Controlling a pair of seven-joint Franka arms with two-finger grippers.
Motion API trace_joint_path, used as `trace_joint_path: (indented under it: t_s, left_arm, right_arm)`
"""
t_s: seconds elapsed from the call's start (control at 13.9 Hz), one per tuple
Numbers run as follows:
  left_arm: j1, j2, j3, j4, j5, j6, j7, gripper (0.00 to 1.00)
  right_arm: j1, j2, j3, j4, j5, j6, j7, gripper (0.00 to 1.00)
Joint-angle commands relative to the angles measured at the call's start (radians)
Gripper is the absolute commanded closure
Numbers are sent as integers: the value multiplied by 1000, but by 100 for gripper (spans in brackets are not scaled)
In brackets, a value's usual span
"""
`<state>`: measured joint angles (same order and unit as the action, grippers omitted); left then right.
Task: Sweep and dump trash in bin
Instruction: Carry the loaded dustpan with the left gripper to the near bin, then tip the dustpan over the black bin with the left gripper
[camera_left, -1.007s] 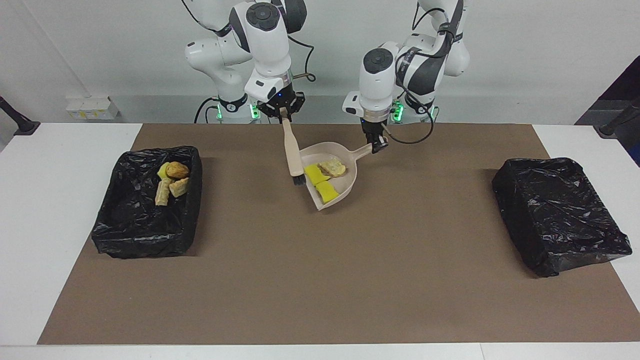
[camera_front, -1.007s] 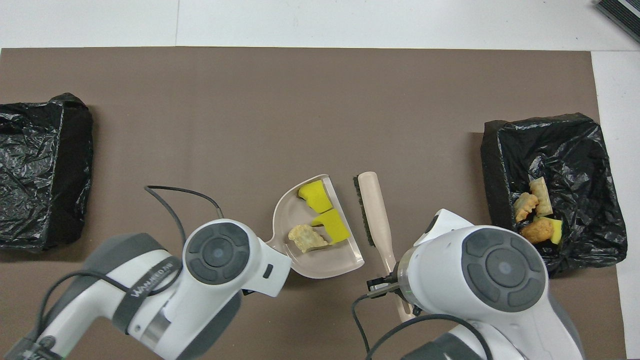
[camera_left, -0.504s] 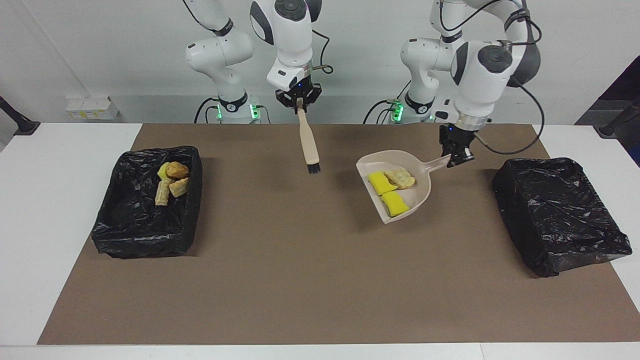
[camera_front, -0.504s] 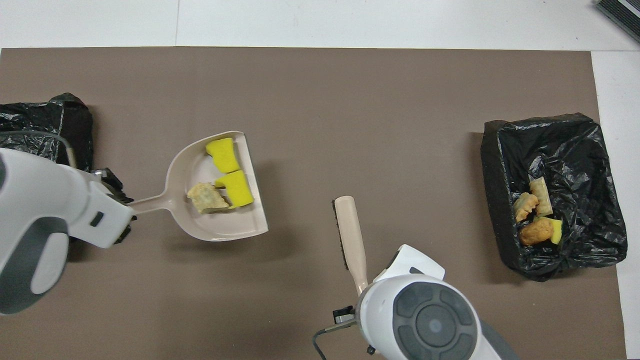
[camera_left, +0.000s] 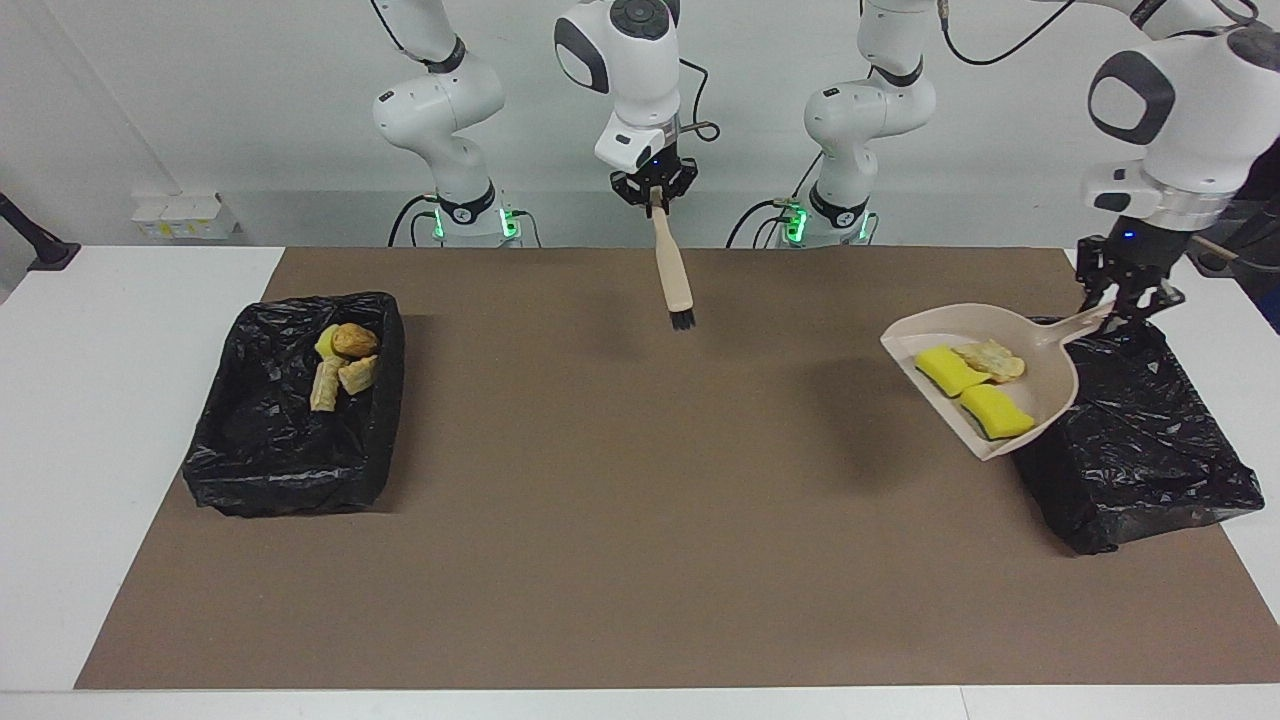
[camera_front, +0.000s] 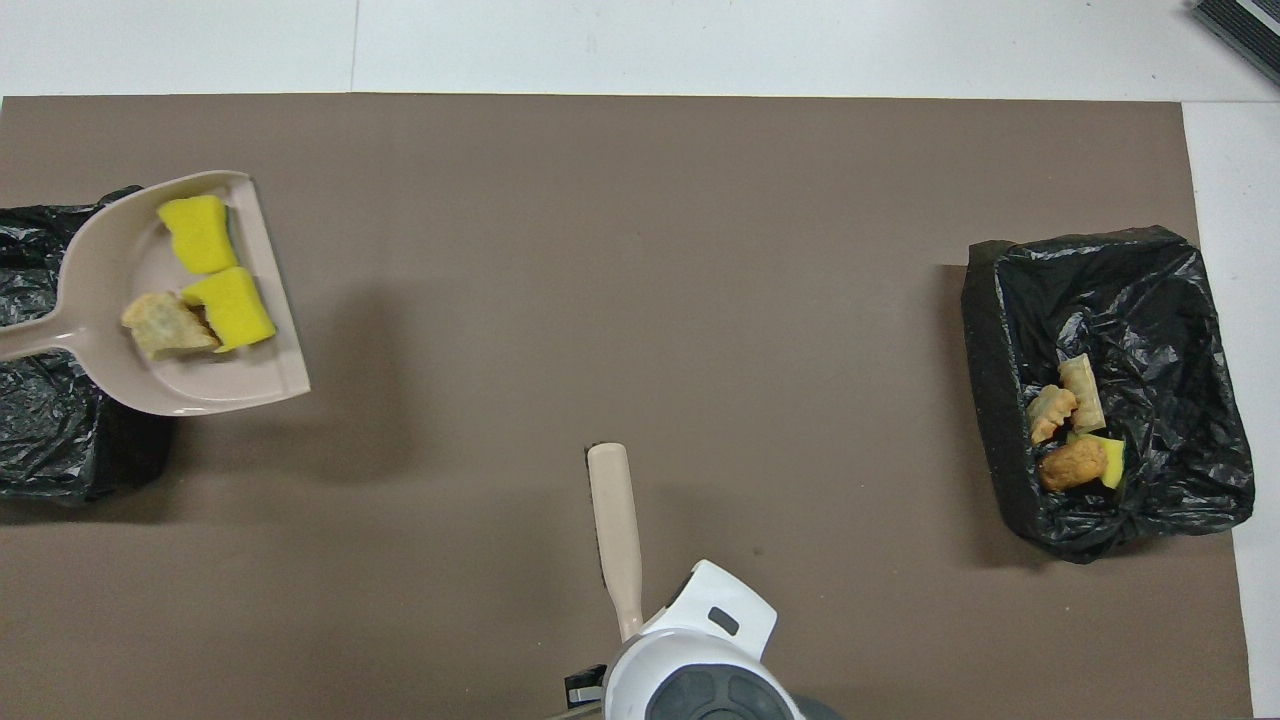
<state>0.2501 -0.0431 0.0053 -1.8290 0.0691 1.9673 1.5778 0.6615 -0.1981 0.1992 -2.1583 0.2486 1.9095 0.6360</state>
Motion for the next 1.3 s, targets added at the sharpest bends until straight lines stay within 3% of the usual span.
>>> trace_joint_path:
  t_s: [0.0,0.29,0.43,0.72,0.94,1.22]
  left_arm:
    - [115,164,-16,259,14,-63,74,100]
    - [192,305,-8,483,160,-41,166,100]
    - [225,341,-13,531,243,-30,183,100]
    - [233,347,-8,516,463,42,176,100]
    - [236,341,-8,469,532,59,172,100]
    - [233,286,-7,363,654,51,169,100]
  right_arm:
    - [79,86,-3,-5,12,96,117,100]
    - [176,207,-3,-5,-29,193,244,100]
    - [191,247,-3,3,-52,235,295,100]
    - [190,267,-3,8,-54,247,295,100]
    - [190,292,-3,8,-61,286,297,100]
    - [191,270,-3,5,-107,177,321,100]
